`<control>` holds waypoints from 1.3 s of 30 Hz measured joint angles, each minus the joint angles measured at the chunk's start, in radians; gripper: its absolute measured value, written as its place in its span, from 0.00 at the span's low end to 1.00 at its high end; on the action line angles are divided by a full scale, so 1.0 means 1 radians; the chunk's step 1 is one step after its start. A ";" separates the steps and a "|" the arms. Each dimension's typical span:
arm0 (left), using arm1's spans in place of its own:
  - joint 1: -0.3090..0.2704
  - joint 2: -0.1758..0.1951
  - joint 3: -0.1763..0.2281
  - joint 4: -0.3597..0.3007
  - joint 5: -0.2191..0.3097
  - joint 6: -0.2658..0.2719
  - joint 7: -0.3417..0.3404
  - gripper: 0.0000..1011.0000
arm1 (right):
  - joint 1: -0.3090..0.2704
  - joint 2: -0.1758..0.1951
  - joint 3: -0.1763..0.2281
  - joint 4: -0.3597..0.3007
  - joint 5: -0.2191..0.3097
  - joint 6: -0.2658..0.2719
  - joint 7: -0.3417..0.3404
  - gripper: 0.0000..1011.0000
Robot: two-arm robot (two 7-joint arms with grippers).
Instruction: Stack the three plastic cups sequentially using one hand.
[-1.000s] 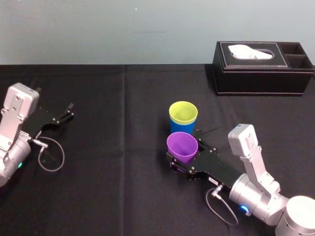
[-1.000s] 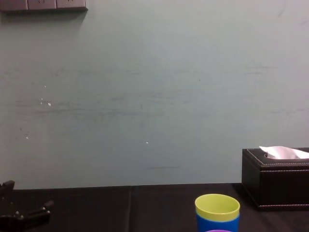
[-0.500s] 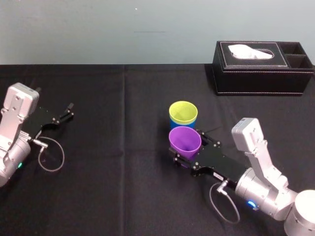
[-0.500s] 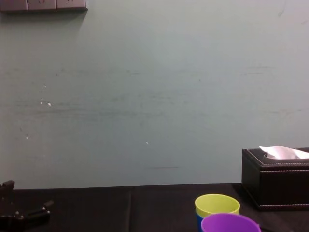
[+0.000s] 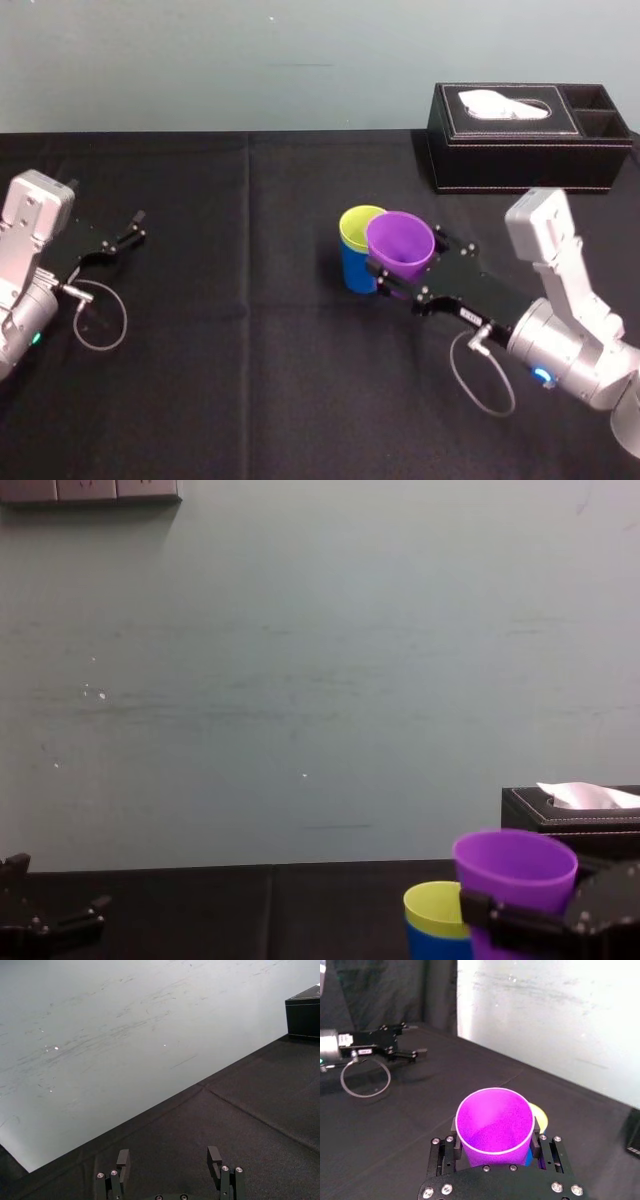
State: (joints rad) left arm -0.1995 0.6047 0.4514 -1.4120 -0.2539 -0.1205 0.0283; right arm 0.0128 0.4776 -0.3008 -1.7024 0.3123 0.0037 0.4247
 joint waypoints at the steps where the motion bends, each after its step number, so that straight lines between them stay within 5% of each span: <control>1: 0.000 0.000 0.000 0.000 0.000 0.000 0.000 1.00 | 0.007 0.004 0.005 -0.003 0.002 0.004 -0.002 0.73; 22: 0.000 0.000 0.000 0.000 0.000 0.000 0.000 1.00 | 0.121 -0.010 0.013 0.009 0.005 0.062 -0.027 0.73; 39: 0.000 0.000 0.000 0.000 0.000 0.000 0.000 1.00 | 0.211 -0.049 -0.032 0.062 -0.009 0.093 -0.042 0.73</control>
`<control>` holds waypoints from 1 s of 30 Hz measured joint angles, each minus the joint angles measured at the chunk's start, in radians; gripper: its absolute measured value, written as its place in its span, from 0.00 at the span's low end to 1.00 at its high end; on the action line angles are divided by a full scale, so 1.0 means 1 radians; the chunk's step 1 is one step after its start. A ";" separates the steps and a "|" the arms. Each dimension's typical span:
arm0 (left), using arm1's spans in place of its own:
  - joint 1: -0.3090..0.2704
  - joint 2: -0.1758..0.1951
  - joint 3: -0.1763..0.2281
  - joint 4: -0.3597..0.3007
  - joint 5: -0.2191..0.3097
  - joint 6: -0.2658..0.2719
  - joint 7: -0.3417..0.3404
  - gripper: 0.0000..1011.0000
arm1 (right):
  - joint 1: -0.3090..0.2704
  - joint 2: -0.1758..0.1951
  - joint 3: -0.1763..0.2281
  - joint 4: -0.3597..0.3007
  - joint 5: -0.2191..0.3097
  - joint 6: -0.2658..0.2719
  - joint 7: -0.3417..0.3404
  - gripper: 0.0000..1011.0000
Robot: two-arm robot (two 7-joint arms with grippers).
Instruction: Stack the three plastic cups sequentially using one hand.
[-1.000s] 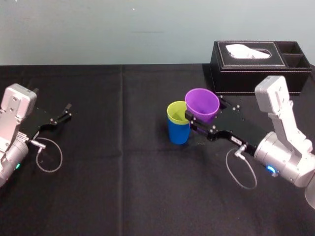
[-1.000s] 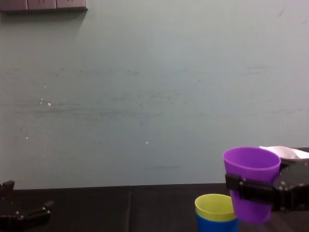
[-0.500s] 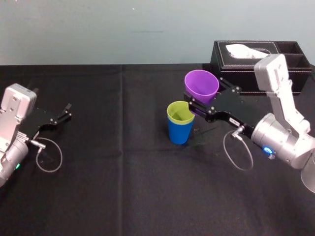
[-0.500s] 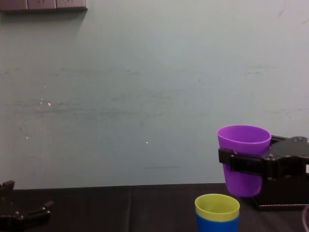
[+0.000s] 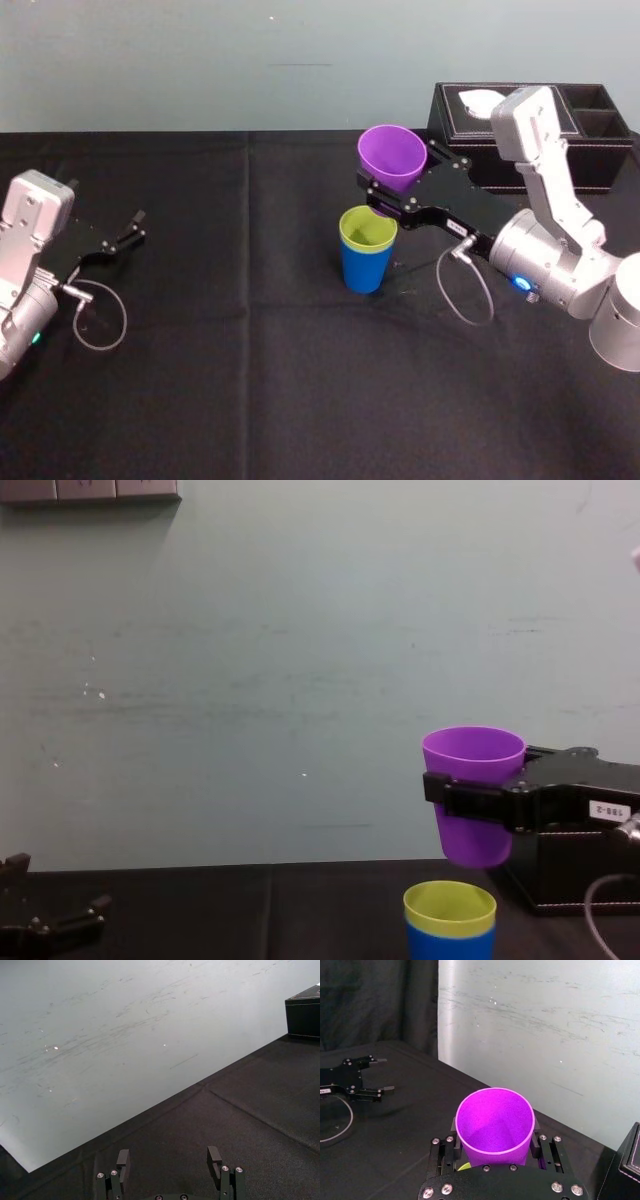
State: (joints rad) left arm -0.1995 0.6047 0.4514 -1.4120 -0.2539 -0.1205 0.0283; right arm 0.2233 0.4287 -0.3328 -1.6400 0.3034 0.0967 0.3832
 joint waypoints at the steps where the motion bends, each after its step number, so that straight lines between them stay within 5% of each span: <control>1: 0.000 0.000 0.000 0.000 0.000 0.000 0.000 1.00 | 0.007 -0.003 -0.004 0.005 -0.006 0.001 -0.002 0.73; 18: 0.000 0.000 0.000 0.000 0.000 0.000 0.000 1.00 | 0.049 -0.041 -0.030 0.079 -0.025 0.005 -0.002 0.73; 30: 0.000 0.000 0.000 0.000 0.000 0.000 0.000 1.00 | 0.054 -0.054 -0.028 0.108 0.021 0.021 0.016 0.73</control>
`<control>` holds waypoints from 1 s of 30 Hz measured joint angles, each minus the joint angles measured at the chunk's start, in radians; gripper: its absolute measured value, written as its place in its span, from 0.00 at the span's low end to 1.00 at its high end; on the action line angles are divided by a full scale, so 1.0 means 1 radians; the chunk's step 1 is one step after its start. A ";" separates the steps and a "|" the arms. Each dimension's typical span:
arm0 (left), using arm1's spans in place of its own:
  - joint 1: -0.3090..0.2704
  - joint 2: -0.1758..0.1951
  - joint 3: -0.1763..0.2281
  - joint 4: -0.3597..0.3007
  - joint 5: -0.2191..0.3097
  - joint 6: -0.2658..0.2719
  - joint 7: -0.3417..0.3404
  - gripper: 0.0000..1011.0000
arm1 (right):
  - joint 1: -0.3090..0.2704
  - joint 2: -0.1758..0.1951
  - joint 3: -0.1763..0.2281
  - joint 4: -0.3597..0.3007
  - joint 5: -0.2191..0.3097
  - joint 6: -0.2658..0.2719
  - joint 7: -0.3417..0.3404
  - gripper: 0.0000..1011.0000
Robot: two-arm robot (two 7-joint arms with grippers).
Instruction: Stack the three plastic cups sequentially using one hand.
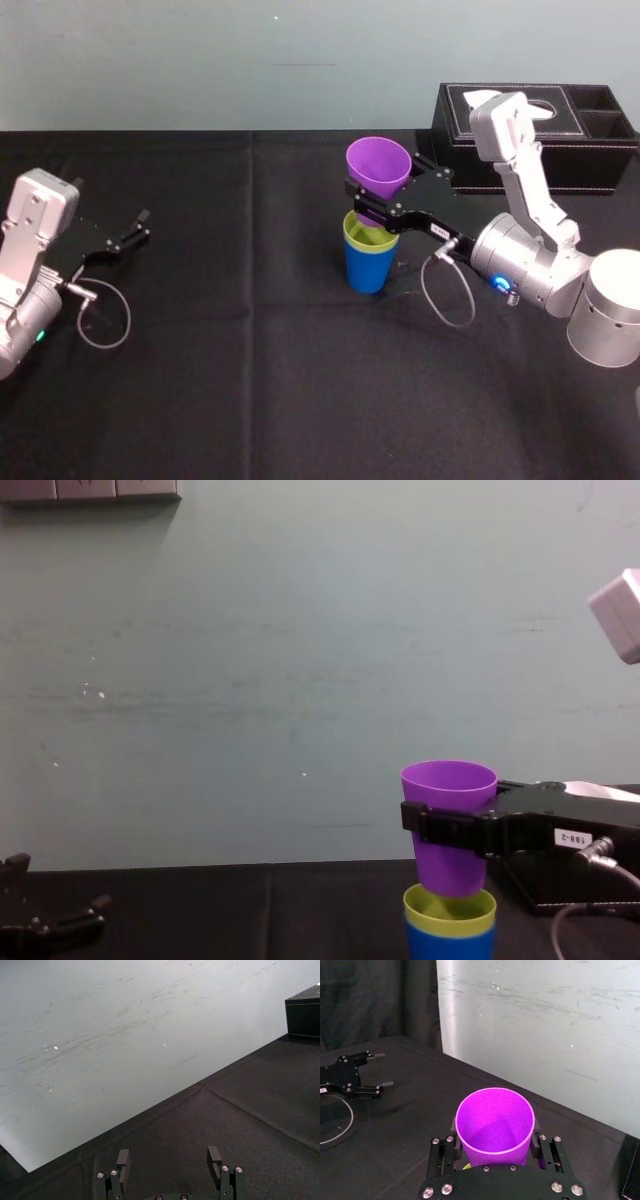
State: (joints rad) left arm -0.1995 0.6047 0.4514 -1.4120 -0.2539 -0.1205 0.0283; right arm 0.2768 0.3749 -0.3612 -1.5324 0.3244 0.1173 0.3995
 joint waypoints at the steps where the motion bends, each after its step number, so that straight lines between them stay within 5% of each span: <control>1: 0.000 0.000 0.000 0.000 0.000 0.000 0.000 1.00 | 0.000 0.000 0.000 0.000 0.002 0.002 0.000 0.73; 30: 0.000 0.000 0.000 0.000 0.000 0.000 0.000 1.00 | 0.014 0.005 -0.027 0.051 0.025 0.012 0.004 0.73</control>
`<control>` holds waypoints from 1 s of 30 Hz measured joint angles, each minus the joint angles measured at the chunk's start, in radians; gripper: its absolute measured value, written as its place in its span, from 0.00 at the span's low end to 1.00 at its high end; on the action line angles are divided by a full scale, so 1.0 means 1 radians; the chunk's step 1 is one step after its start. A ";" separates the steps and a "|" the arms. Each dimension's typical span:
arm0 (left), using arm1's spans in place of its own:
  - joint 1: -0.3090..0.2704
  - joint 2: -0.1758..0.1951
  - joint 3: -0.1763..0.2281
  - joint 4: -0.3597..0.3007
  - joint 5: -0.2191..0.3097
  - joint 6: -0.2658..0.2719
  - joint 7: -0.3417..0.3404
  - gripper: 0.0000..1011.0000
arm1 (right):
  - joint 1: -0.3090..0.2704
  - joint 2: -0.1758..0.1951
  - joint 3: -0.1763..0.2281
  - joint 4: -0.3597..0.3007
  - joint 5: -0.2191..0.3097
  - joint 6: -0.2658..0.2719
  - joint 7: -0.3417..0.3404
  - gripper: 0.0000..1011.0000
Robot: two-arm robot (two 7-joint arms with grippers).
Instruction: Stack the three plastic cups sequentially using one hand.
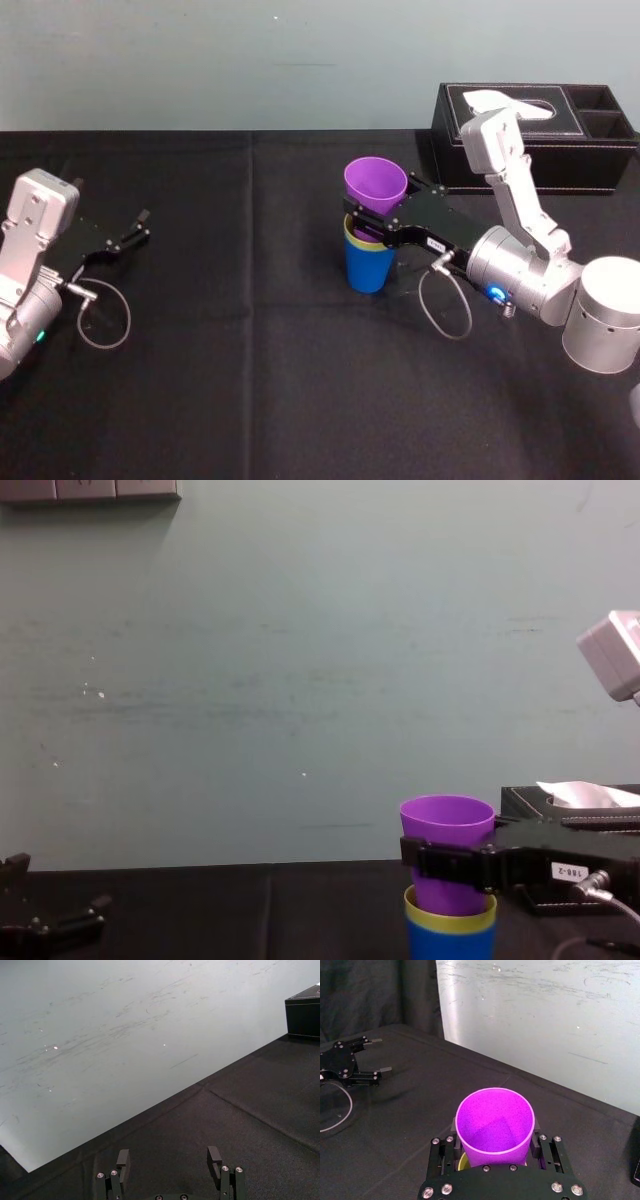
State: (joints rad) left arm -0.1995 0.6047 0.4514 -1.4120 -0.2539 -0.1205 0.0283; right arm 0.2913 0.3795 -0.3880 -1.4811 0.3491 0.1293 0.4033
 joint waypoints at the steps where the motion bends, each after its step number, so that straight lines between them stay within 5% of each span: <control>1: 0.000 0.000 0.000 0.000 0.000 0.000 0.000 1.00 | 0.000 -0.001 0.000 0.004 0.003 -0.003 0.001 0.73; 30: 0.000 0.000 0.000 0.000 0.000 0.000 0.000 1.00 | -0.019 -0.007 -0.006 0.030 0.026 -0.019 0.008 0.73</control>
State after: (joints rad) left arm -0.1995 0.6047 0.4514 -1.4119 -0.2539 -0.1205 0.0283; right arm 0.2723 0.3722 -0.3936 -1.4506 0.3752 0.1102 0.4110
